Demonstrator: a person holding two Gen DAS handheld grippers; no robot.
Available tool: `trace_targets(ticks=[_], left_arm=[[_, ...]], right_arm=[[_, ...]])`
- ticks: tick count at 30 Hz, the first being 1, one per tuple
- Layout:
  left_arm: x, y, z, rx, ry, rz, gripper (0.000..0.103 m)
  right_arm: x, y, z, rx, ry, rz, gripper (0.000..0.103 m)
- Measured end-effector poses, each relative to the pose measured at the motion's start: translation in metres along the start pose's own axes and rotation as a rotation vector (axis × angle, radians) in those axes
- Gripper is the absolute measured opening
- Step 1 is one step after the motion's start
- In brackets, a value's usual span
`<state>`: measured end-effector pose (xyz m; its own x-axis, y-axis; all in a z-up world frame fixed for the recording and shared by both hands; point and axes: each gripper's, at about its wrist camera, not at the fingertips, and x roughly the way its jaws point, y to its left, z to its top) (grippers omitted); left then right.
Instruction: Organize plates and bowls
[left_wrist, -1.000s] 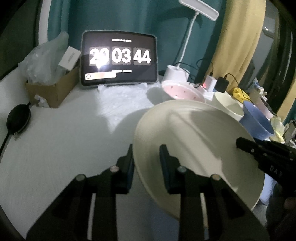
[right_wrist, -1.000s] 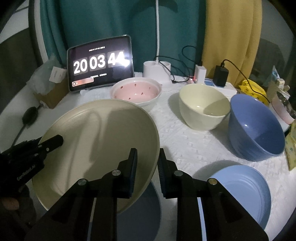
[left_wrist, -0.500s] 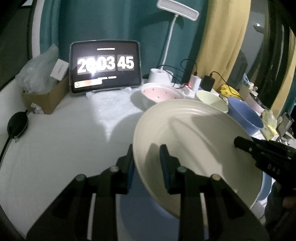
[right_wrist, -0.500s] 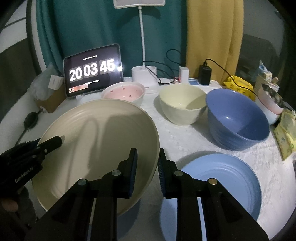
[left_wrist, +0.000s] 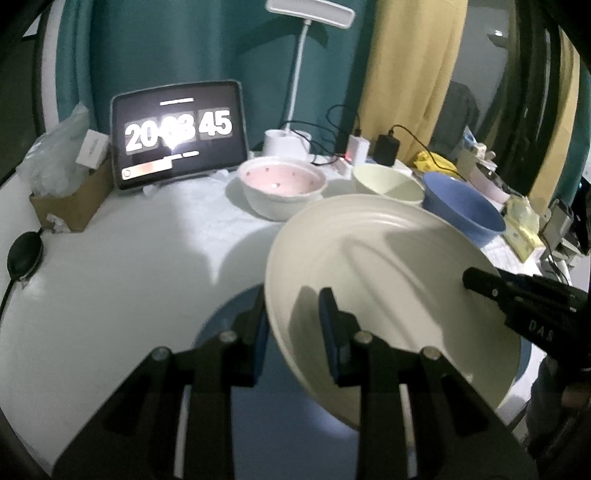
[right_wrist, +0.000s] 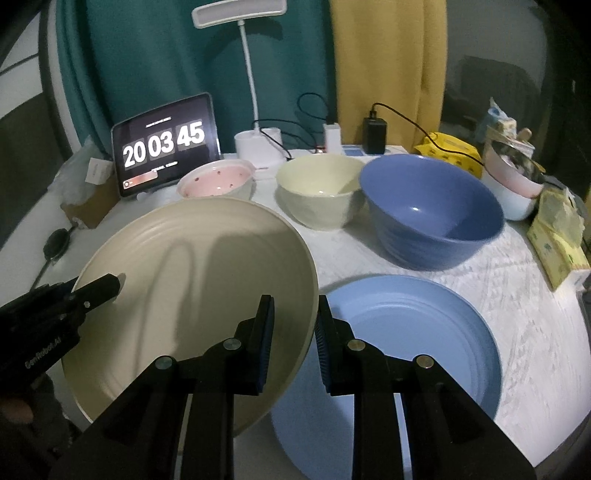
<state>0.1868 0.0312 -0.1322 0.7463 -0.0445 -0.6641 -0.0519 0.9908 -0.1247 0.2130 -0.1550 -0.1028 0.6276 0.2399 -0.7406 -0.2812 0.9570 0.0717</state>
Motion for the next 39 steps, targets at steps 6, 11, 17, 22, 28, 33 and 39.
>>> trace_targets(ticks=[6,11,17,22,28,33,39], left_arm=[[0.0,-0.021,-0.004,0.031,0.014,-0.015,0.027],[0.001,-0.039,-0.007,0.064,0.032,-0.026,0.027],[0.002,-0.064,-0.012,0.111,0.049,-0.04,0.027],[0.005,-0.084,-0.015,0.145,0.068,-0.042,0.027],[0.011,-0.109,-0.019,0.179,0.087,-0.051,0.027],[0.019,-0.127,-0.024,0.199,0.113,-0.064,0.027],[0.031,-0.148,-0.028,0.235,0.138,-0.075,0.027]], right_arm=[[-0.007,-0.017,-0.009,0.025,-0.003,-0.014,0.023],[-0.012,-0.034,-0.017,0.053,-0.007,-0.025,0.023],[-0.019,-0.057,-0.028,0.091,-0.013,-0.034,0.023],[-0.022,-0.076,-0.037,0.117,-0.013,-0.044,0.023],[-0.026,-0.101,-0.046,0.144,-0.017,-0.054,0.023],[-0.025,-0.121,-0.052,0.164,-0.013,-0.061,0.024],[-0.021,-0.141,-0.056,0.182,-0.013,-0.096,0.024]])
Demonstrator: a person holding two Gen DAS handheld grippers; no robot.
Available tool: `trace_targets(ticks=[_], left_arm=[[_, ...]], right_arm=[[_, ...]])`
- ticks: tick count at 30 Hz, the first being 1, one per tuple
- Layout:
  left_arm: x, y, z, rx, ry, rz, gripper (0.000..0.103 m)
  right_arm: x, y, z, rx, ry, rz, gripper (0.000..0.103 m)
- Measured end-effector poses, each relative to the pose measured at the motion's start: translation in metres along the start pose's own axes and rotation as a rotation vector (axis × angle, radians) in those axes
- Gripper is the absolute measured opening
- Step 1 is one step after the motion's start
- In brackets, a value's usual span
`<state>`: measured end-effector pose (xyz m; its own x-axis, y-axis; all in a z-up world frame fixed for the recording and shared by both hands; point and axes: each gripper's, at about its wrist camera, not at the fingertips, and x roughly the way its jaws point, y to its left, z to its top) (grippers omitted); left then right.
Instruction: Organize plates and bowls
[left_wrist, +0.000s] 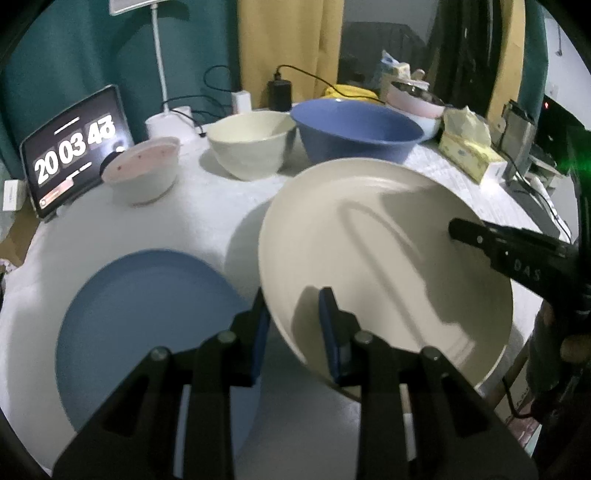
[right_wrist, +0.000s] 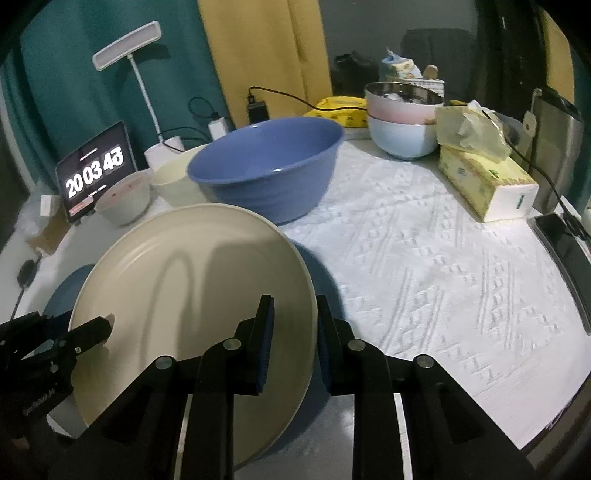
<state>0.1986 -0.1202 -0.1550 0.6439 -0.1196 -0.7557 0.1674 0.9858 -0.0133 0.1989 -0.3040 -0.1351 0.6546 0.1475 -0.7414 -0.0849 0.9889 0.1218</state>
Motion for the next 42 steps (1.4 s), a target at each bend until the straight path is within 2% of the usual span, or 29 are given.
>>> trace_targets(ticks=[7,16,18,20,28,33,37,39,42], left_arm=[[0.018,-0.015,0.002,0.016,0.006,0.011,0.029],[0.032,-0.02,0.003,0.062,-0.016,0.102,0.033],[0.038,-0.016,0.001,0.047,0.031,0.083,0.034],[0.039,-0.015,-0.001,0.054,0.041,0.074,0.035],[0.032,-0.011,-0.008,0.056,0.04,0.084,0.035],[0.027,-0.004,-0.008,0.038,0.046,0.04,0.035],[0.015,-0.001,-0.009,0.029,0.017,0.022,0.038],[0.009,0.001,-0.008,0.018,-0.002,0.011,0.045],[-0.002,0.005,-0.005,0.013,-0.035,0.011,0.046]], right_arm=[[0.008,-0.014,0.001,-0.007,-0.007,-0.034,0.025],[0.024,-0.015,-0.003,-0.03,0.024,-0.028,0.025],[0.025,-0.014,-0.003,-0.031,0.026,-0.026,0.025],[0.025,-0.013,-0.002,-0.034,0.034,-0.024,0.027],[0.025,0.001,-0.005,-0.054,0.052,-0.028,0.029],[0.024,0.005,-0.005,-0.046,0.055,-0.047,0.03],[0.016,0.006,-0.003,-0.046,0.034,-0.085,0.036],[0.011,0.006,-0.001,-0.043,0.022,-0.096,0.037],[0.001,0.01,0.004,-0.049,-0.002,-0.103,0.037]])
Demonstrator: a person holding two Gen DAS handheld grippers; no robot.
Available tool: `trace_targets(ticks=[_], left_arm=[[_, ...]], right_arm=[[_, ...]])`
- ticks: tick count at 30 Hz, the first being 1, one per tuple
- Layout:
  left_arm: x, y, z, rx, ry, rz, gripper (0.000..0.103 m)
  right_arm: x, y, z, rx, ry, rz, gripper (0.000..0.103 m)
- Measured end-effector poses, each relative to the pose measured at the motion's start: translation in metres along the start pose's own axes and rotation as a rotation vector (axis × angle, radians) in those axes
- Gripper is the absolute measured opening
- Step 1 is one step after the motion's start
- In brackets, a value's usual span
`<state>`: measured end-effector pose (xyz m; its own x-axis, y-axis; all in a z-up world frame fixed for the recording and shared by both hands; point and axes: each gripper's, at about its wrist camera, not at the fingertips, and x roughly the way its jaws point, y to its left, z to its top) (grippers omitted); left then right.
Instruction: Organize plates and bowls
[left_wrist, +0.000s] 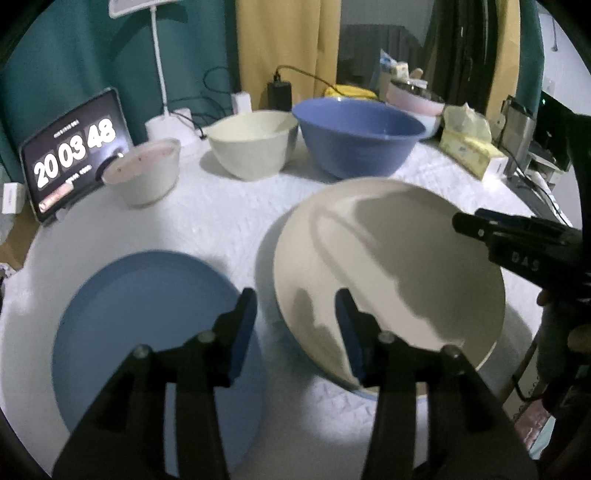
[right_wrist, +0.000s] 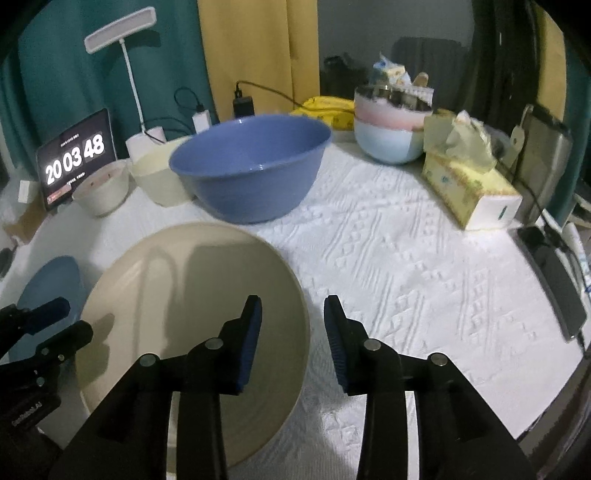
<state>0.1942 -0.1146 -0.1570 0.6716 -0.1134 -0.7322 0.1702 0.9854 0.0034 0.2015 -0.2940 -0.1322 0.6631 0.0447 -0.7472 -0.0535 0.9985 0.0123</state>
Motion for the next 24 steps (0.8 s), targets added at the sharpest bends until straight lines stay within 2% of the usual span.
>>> trace_targets(ticks=[5,12,24], left_arm=[[-0.015,0.012,0.003,-0.027,-0.042,-0.001,0.046],[-0.035,0.037,0.001,-0.08,-0.099,0.018,0.046],[-0.055,0.077,-0.011,-0.154,-0.138,0.046,0.046]], right_arm=[[-0.017,0.011,0.006,-0.02,-0.032,0.003,0.037],[-0.03,0.041,0.014,-0.066,-0.05,0.06,0.037],[-0.035,0.091,0.017,-0.136,-0.045,0.117,0.037]])
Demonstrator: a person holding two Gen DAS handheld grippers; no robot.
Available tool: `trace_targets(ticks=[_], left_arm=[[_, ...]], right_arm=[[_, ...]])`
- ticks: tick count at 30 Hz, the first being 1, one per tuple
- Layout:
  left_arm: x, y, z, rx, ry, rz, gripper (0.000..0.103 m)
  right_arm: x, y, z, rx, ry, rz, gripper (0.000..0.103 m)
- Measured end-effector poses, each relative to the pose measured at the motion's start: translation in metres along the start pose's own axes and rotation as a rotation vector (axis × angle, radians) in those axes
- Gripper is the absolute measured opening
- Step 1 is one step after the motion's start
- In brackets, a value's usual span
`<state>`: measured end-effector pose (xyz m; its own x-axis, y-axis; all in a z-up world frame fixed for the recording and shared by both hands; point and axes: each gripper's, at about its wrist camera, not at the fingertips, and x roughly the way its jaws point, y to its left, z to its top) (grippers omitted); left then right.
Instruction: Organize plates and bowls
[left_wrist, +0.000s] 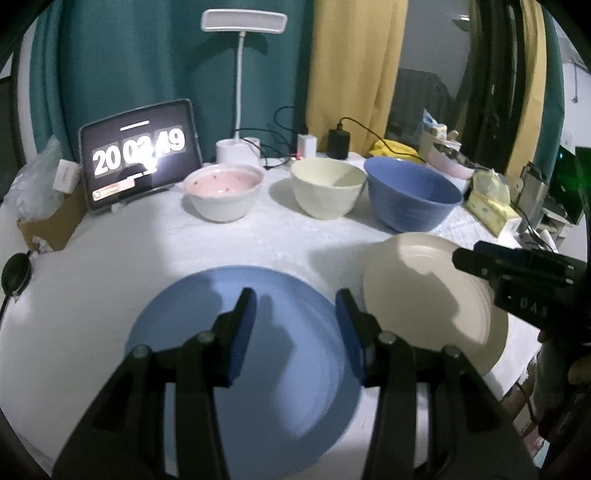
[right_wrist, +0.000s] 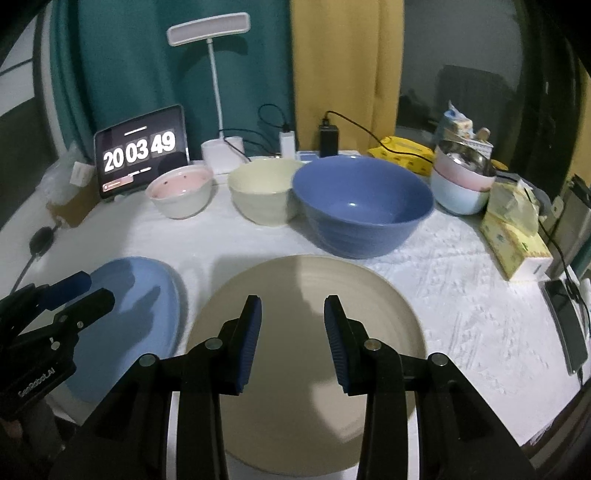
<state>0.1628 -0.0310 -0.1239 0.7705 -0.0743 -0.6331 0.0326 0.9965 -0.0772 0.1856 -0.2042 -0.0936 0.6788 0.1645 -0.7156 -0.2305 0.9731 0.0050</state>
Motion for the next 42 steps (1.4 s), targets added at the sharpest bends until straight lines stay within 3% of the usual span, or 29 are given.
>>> trace_targets(ticks=[18,33,42], left_arm=[[-0.012,0.07,-0.013,-0.09,-0.022,0.111,0.046],[-0.008,0.119,-0.037,-0.176,0.035,0.197,0.046],[0.003,0.128,-0.051,-0.185,0.11,0.166,0.046]], right_arm=[[0.026,0.062,0.004,-0.075,0.063,0.083,0.037],[0.062,0.104,-0.004,-0.099,0.151,0.164,0.037],[0.076,0.118,-0.008,-0.135,0.163,0.083,0.037]])
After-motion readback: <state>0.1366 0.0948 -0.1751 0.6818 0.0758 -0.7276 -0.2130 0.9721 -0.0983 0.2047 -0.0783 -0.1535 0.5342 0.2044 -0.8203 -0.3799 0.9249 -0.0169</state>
